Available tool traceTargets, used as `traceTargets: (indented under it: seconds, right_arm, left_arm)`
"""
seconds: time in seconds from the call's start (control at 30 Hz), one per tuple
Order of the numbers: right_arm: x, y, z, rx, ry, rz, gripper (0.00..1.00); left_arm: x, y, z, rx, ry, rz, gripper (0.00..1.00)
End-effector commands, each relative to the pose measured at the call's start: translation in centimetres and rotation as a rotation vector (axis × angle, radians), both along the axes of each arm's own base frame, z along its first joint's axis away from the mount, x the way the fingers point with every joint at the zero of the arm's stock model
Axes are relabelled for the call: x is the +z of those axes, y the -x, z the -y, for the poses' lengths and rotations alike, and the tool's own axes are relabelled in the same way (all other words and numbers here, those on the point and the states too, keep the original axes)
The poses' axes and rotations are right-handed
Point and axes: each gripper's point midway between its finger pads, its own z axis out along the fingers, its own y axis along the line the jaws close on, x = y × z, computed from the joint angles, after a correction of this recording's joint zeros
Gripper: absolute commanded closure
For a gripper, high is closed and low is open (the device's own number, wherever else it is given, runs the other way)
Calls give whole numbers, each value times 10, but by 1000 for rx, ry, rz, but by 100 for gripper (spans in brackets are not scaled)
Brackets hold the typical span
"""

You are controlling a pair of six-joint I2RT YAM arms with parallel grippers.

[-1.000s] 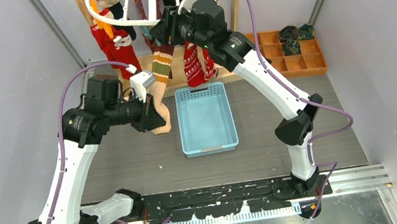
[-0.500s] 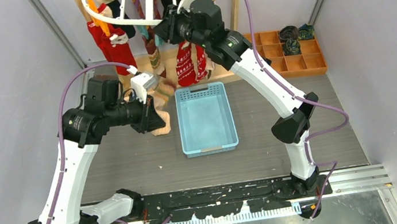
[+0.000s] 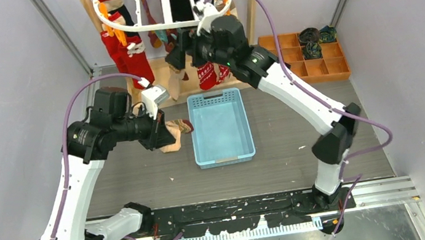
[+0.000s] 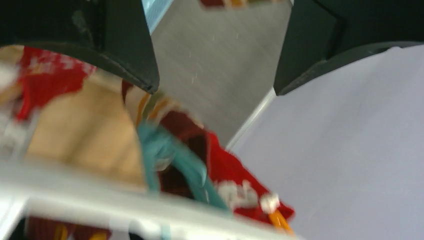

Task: Remove the socks clipped to the hanger
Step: Remove the sock from the hanger, then place the sock in the bin.

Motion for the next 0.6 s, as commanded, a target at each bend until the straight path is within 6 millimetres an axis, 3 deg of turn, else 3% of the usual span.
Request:
traceTargets:
  seconds: [0.0,0.03,0.1,0.3,0.57]
  right_arm:
    - [28,54,25,96,-71,72,4]
    - [27,63,29,112,-84,74,1]
    - [3,83,32,175,-74,26,0]
    - [-21,160,29,444,-167,-40,0]
    - [-44,220,6,684,-202,-106,0]
  left_arm:
    - [5,9,-2,-56,5,57,100]
    - [5,9,-2,-61,2,65,100]
    - [6,10,-4,-72,-3,85,100]
    - [20,16,-4,-109,12,148,100]
    - [44,36,1,-193,83,202,100]
